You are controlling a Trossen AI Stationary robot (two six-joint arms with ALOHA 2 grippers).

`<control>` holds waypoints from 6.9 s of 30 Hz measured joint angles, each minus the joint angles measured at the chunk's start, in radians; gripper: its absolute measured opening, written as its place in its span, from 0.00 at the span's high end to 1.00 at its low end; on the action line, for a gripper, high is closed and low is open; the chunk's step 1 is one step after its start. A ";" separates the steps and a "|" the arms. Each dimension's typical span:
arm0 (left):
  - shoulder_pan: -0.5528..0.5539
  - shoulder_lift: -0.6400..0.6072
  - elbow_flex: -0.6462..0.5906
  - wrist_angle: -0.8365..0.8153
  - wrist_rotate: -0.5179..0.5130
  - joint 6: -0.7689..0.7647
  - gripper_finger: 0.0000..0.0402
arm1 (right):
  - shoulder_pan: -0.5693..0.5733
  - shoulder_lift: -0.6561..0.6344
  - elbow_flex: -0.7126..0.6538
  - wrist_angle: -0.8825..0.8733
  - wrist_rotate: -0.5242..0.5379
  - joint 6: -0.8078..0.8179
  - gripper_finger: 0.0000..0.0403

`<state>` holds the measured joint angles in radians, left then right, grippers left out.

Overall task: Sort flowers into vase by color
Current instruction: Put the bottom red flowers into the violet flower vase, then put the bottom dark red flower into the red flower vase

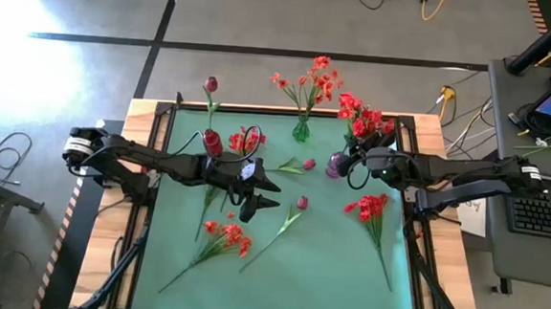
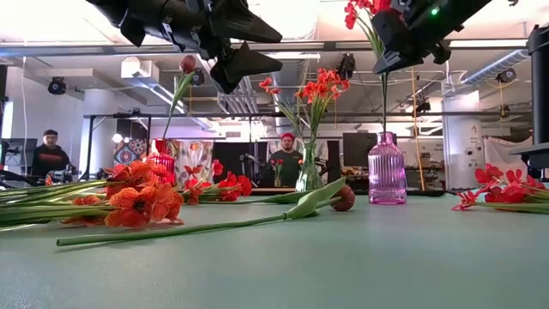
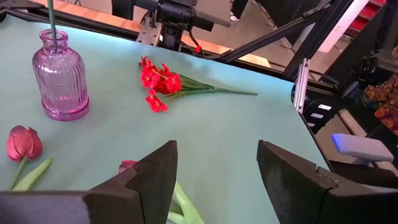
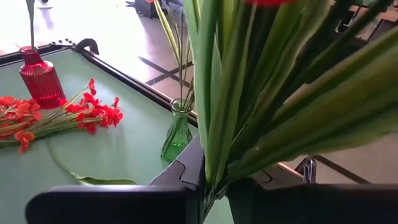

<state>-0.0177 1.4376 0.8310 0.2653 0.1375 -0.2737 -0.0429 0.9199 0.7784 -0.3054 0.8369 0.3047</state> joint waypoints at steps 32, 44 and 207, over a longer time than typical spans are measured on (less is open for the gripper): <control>0.000 0.000 0.000 -0.196 0.001 -0.088 0.48 | 0.001 -0.031 0.013 -0.278 -0.139 0.223 0.32; -0.094 -0.005 0.000 -0.473 0.169 -0.273 0.48 | 0.001 -0.043 0.091 -0.442 -0.321 0.312 0.25; 0.851 -0.342 -0.603 1.189 0.265 0.176 1.00 | 0.026 -0.021 0.147 -0.519 -0.417 0.375 0.29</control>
<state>0.8333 1.0958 0.2283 1.4548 0.4030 -0.0975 -0.0174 0.8993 0.9257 -0.8246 0.4198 0.6800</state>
